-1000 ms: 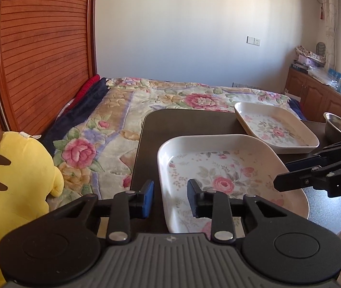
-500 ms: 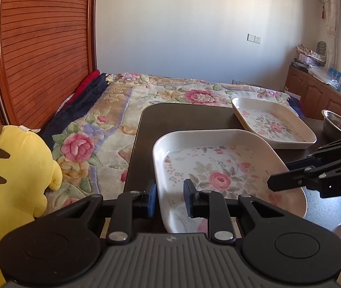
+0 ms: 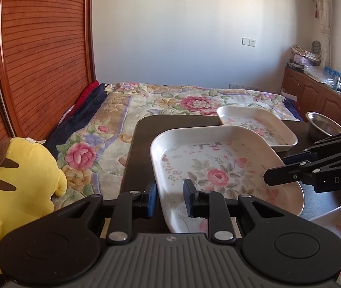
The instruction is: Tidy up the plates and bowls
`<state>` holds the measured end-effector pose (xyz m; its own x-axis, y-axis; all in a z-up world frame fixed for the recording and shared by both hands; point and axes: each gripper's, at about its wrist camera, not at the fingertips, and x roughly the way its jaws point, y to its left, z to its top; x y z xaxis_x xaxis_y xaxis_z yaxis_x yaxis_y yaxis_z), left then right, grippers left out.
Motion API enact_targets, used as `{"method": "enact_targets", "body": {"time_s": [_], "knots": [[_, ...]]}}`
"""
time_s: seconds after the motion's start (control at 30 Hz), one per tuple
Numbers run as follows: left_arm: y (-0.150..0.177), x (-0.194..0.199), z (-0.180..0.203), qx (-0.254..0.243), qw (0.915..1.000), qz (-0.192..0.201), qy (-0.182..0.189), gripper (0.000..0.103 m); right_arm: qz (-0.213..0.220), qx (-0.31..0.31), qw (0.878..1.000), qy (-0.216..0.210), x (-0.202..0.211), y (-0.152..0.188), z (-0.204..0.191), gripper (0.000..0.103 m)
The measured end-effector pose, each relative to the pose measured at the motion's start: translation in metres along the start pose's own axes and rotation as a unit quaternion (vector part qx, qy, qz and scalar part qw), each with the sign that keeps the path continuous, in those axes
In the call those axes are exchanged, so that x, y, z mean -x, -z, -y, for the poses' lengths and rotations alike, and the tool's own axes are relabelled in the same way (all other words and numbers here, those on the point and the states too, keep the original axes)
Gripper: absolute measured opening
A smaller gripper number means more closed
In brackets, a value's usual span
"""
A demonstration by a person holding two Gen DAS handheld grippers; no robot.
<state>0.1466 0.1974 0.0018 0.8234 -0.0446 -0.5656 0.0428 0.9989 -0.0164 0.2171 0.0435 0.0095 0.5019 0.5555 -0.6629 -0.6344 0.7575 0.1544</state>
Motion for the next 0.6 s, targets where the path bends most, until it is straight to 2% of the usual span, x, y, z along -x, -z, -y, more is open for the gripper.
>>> {"method": "enact_targets", "body": {"time_s": [0.6], "knots": [[0.012, 0.039, 0.066, -0.030, 0.9990, 0.006, 0.034, 0.024, 0.008, -0.007, 0.999, 0.035, 0.069, 0.034, 0.011, 0.027]]}}
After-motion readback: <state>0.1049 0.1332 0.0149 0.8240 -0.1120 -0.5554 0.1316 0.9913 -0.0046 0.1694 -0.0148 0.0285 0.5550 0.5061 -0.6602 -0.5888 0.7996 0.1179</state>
